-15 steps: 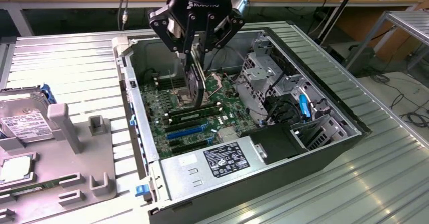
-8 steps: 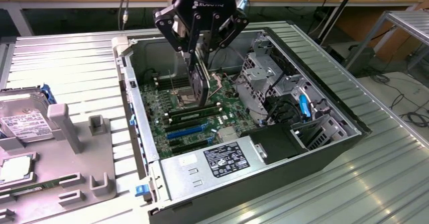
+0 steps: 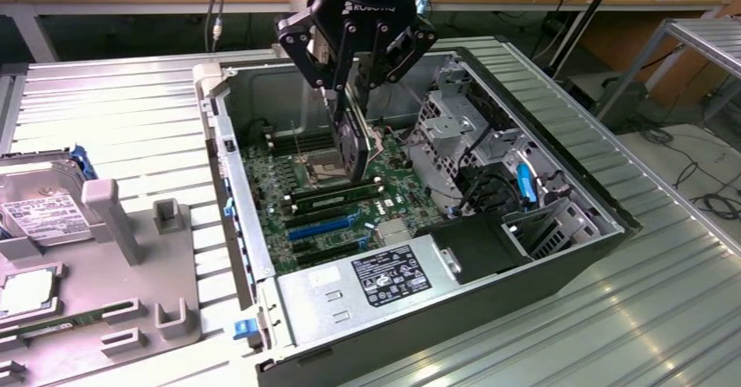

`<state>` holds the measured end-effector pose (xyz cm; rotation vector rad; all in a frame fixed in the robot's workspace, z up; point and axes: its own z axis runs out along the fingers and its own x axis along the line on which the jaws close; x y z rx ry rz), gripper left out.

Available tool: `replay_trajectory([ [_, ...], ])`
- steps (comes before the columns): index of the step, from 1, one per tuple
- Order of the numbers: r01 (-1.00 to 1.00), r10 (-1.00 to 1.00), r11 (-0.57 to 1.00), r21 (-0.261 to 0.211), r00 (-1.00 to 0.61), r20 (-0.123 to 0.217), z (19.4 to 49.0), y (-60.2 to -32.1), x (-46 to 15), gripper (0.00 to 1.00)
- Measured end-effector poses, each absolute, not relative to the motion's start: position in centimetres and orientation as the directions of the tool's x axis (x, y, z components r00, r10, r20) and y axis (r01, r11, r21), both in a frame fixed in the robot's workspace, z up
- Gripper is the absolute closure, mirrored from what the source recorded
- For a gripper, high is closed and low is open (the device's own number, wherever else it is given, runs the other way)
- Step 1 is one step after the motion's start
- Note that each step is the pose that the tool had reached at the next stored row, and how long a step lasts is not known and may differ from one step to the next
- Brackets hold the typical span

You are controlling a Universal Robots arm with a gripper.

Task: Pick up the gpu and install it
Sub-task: 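Pick up the gpu and move the gpu toward the slot, then insert the gpu into the slot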

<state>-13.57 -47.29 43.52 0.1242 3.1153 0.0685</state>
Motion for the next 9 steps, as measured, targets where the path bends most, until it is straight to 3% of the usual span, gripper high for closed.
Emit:
replay_trajectory([
  [9, 0.079, 0.080, 0.996, 0.045, -0.997, -0.021, 43.51, -47.29, -13.56, 0.73],
])
